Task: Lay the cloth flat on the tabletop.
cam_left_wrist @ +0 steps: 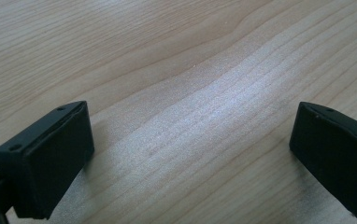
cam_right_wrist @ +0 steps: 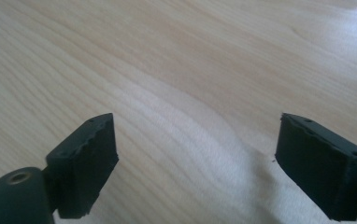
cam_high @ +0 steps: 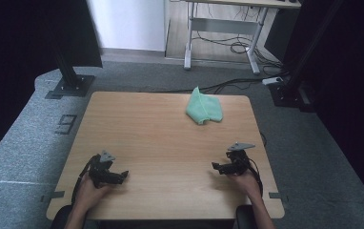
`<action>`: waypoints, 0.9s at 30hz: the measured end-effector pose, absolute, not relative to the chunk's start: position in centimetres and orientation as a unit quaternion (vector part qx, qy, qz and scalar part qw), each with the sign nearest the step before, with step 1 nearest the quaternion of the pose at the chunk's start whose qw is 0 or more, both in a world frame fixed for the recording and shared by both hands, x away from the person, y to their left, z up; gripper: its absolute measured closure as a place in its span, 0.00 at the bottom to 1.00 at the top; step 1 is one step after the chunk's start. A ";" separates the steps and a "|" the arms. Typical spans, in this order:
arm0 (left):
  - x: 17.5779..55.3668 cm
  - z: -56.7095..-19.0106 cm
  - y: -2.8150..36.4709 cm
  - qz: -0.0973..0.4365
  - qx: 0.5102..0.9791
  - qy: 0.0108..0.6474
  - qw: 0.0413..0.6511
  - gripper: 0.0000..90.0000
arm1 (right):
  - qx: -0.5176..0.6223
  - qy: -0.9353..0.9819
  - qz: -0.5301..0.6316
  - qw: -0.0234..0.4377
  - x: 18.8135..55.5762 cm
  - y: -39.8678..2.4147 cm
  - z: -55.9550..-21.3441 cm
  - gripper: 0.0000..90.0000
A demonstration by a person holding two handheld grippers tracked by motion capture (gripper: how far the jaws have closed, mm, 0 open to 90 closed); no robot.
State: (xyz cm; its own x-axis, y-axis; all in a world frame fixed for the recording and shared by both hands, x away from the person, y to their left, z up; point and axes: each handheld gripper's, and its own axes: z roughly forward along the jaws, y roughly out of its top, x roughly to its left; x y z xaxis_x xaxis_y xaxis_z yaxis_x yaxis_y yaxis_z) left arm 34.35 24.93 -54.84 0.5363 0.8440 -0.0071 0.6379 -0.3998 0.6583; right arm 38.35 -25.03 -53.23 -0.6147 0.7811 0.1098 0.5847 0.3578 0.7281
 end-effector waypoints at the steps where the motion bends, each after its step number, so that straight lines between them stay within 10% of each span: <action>1: 34.4 -54.8 24.9 0.166 0.820 0.452 0.310 0.00 | 0.421 0.813 0.382 0.128 38.5 -25.0 -53.2 0.15; 27: 34.4 -54.8 24.9 0.166 0.820 0.452 0.310 0.00 | 0.436 0.796 0.396 0.142 43.2 -23.5 -52.0 0.19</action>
